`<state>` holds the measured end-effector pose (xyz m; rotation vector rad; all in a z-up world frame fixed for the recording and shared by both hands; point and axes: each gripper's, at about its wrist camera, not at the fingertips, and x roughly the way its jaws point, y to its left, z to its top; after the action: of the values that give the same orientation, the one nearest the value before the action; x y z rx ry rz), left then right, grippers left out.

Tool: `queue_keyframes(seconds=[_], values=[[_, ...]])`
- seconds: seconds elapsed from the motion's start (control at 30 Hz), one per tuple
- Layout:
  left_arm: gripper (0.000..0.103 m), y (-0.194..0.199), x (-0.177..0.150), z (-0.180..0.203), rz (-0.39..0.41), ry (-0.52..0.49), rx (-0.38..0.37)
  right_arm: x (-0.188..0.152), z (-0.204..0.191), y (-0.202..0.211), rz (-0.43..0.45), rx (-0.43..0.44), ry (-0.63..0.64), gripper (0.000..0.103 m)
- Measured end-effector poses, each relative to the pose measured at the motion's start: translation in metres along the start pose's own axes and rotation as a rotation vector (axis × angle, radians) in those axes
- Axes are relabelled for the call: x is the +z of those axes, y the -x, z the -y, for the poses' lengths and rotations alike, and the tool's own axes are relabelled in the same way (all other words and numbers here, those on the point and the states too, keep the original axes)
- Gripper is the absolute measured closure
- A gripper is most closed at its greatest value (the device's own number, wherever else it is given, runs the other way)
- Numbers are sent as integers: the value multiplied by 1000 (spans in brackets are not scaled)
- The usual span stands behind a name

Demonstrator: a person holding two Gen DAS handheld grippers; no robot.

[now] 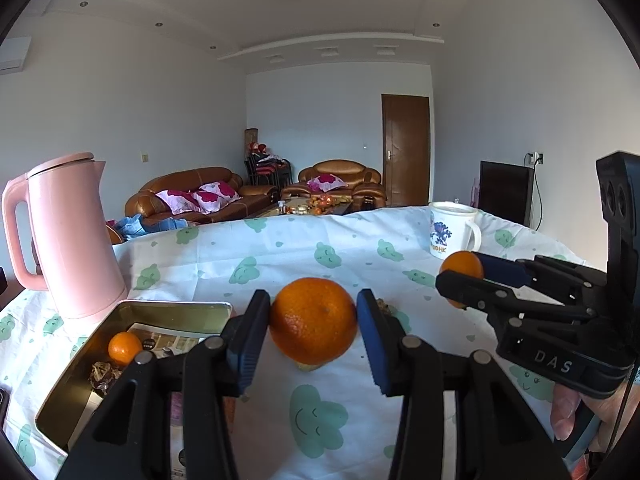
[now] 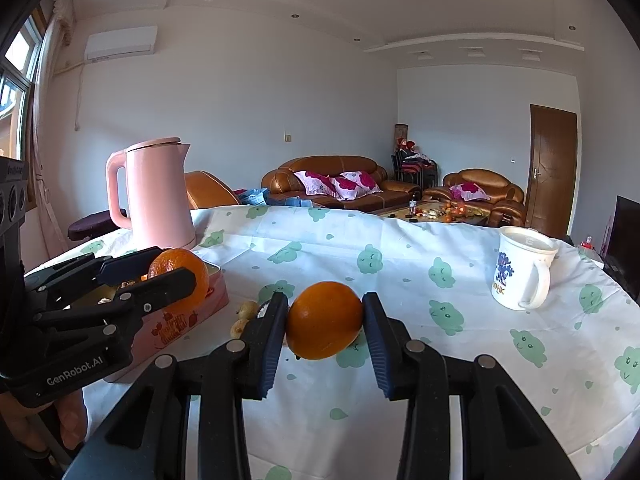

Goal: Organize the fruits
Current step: 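Lift and carry both held oranges toward the pink tin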

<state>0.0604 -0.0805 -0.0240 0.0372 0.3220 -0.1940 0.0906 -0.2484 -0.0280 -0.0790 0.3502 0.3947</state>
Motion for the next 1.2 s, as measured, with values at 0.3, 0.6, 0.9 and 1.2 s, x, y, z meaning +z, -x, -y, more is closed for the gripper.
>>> queue_keyframes(seconds=[0.3,0.6,0.9,1.2], values=[[56,4,1,0,18,-4,4,-1,-2,6,26,-11,10,63],[56,4,0,0,21,-2,8,0,-4,8,47,-16,16,63],[56,11,3,-14,32,18,46,4,-12,-3,30,-25,50,63],[56,16,4,-38,17,36,100,21,-32,-13,25,3,105,63]])
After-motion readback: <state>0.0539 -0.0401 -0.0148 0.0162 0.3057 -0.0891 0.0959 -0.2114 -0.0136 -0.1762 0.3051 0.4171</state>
